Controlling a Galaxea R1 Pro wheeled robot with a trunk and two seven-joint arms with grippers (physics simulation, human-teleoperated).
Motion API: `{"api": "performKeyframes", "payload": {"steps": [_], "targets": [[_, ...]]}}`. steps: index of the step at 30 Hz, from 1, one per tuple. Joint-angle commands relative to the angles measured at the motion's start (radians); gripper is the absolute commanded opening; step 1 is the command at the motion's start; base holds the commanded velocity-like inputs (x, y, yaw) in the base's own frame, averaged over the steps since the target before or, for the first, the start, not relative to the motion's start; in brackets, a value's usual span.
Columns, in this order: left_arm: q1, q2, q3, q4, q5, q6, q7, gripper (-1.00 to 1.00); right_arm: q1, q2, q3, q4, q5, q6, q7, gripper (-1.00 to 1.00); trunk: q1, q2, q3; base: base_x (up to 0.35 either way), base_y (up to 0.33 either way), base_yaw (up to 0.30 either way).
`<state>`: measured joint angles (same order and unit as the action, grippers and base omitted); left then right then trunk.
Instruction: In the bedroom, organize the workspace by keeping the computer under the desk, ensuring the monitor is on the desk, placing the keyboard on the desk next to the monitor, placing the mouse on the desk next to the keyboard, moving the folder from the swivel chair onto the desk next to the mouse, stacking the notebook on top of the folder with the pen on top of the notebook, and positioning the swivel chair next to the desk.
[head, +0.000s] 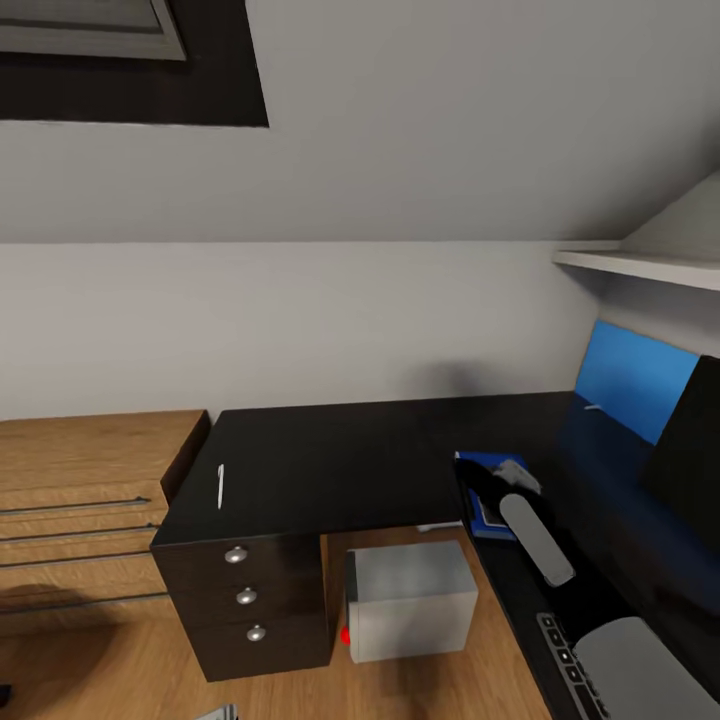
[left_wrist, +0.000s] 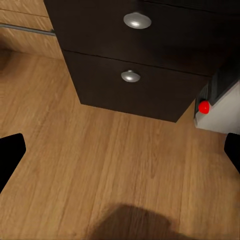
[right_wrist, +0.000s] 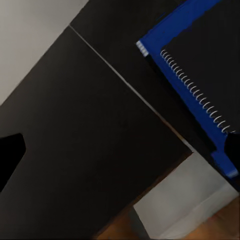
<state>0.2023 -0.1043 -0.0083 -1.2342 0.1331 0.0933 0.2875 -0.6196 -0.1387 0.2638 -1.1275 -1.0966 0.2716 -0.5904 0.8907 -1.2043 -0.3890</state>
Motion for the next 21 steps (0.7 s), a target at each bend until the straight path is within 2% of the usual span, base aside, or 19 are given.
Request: {"api": "performKeyframes", "payload": {"steps": [1, 3, 5, 6, 9, 13, 17, 18, 21], "targets": [[0.000, 0.000, -0.001, -0.002, 0.008, 0.004, 0.004, 1.00, 0.000, -0.001, 0.032, -0.029, 0.006, 0.001, -0.037, 1.00, 0.000, 0.000, -0.001, 0.000, 0.000, 0.000], [0.000, 0.000, -0.001, -0.002, 0.009, 0.004, 0.003, 1.00, 0.006, -0.002, 0.091, -0.097, 0.024, -0.005, -0.100, 1.00, 0.000, 0.000, -0.001, 0.000, 0.000, 0.000], [0.000, 0.000, -0.001, -0.002, 0.008, 0.003, 0.003, 1.00, 0.013, -0.002, 0.114, -0.131, 0.031, -0.011, -0.126, 1.00, 0.000, 0.000, -0.001, 0.000, 0.000, 0.000], [0.000, 0.000, 0.001, -0.002, 0.007, 0.002, 0.003, 1.00, 0.024, -0.002, 0.143, -0.172, 0.037, -0.019, -0.160, 1.00, 0.000, 0.000, -0.001, 0.000, 0.000, 0.000], [0.000, 0.000, 0.001, -0.003, 0.007, 0.002, 0.002, 1.00, 0.026, 0.000, 0.153, -0.179, 0.037, -0.009, -0.169, 1.00, 0.000, 0.000, -0.001, 0.000, 0.000, 0.000], [0.000, 0.000, 0.003, -0.003, 0.007, 0.001, 0.002, 1.00, 0.028, 0.009, 0.161, -0.165, 0.038, 0.051, -0.176, 1.00, 0.000, 0.000, -0.001, 0.000, 0.000, 0.000], [0.000, 0.000, 0.003, -0.003, 0.007, 0.000, 0.003, 1.00, 0.027, 0.041, 0.159, -0.139, 0.039, 0.182, -0.179, 1.00, 0.000, 0.000, -0.001, 0.000, 0.000, 0.000], [0.000, 0.000, 0.004, -0.003, 0.007, 0.000, 0.004, 1.00, 0.026, 0.054, 0.155, -0.130, 0.040, 0.236, -0.179, 1.00, 0.000, 0.000, -0.001, 0.000, 0.000, 0.000], [0.000, 0.000, 0.004, -0.004, 0.007, 0.000, 0.004, 1.00, 0.026, 0.065, 0.150, -0.125, 0.041, 0.290, -0.178, 1.00, 0.000, 0.000, -0.001, 0.000, 0.000, 0.000]]}}
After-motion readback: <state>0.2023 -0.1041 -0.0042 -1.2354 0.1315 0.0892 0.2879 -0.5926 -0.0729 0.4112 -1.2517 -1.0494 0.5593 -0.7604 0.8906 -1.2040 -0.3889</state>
